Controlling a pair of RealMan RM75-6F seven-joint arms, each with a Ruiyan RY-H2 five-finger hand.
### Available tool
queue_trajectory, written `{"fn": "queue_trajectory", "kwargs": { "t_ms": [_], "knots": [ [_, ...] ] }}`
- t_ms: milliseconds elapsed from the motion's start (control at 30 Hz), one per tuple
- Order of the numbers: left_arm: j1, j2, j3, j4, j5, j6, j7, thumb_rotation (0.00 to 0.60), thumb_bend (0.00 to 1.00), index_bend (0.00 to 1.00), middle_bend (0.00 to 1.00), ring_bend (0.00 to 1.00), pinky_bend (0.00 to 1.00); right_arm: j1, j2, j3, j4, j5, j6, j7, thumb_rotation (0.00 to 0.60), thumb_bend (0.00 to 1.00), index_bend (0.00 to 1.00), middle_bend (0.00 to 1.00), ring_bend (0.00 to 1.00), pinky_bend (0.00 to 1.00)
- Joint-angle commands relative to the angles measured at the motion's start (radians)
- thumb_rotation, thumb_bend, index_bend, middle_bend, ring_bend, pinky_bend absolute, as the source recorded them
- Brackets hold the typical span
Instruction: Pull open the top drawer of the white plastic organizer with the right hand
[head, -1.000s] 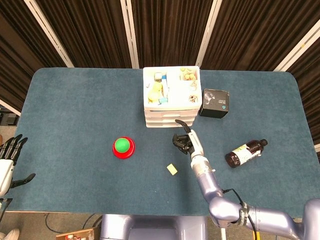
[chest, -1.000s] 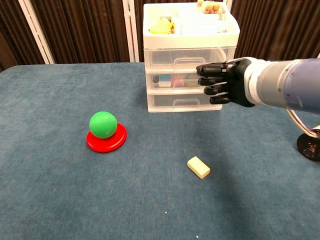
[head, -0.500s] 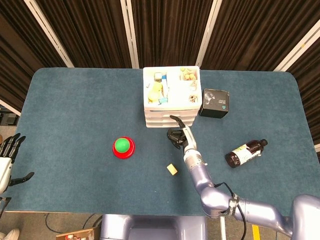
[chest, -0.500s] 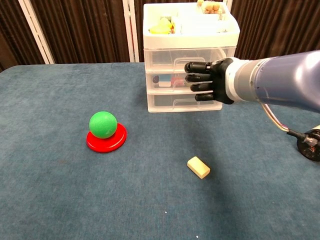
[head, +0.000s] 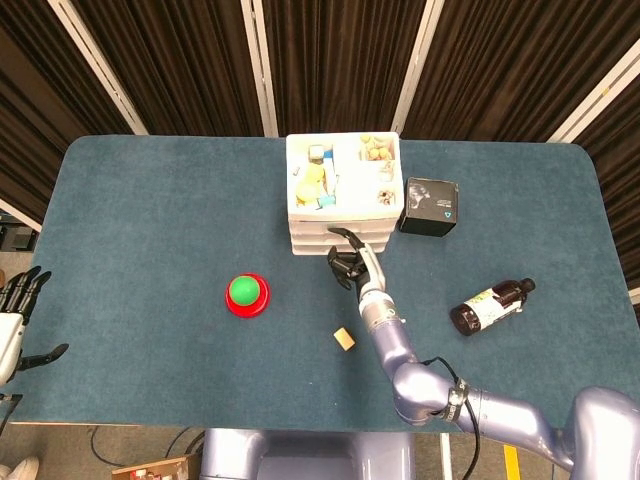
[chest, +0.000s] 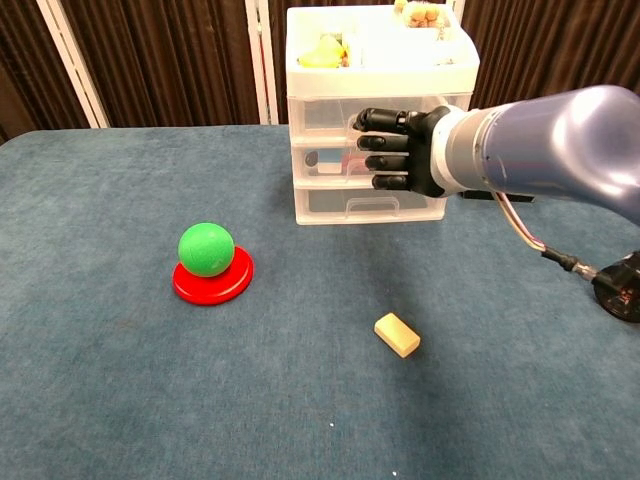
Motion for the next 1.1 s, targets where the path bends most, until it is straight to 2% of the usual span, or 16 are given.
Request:
{"fn": "queue_trajectory", "kwargs": {
  "t_ms": [33, 467, 900, 1100],
  "knots": [
    [-0.001, 0.0, 0.0, -0.001, -0.003, -0.003, 0.0, 0.6, 0.0, 0.03, 0.0, 0.0, 0.11, 0.009, -0.004, 0.008, 0.009, 0.014, -0.006, -0.002, 0.6, 0.67, 0.25, 0.91, 0.85, 0.98],
    [-0.004, 0.005, 0.002, -0.006, -0.008, -0.015, -0.004, 0.6, 0.0, 0.03, 0.0, 0.0, 0.11, 0.019, -0.013, 0.013, 0.029, 0.064, -0.04, -0.003, 0.6, 0.67, 0.27, 0.91, 0.85, 0.98],
    [-0.008, 0.005, 0.002, -0.008, -0.011, -0.02, 0.001, 0.6, 0.0, 0.03, 0.0, 0.0, 0.11, -0.011, 0.021, 0.008, -0.047, 0.056, -0.06, 0.013, 0.6, 0.67, 0.29, 0.91, 0.85, 0.98],
    [-0.008, 0.004, 0.002, -0.009, -0.011, -0.019, 0.004, 0.6, 0.0, 0.03, 0.0, 0.0, 0.11, -0.032, 0.031, -0.01, -0.085, 0.055, -0.063, 0.027, 0.6, 0.67, 0.29, 0.91, 0.85, 0.98]
  ]
}}
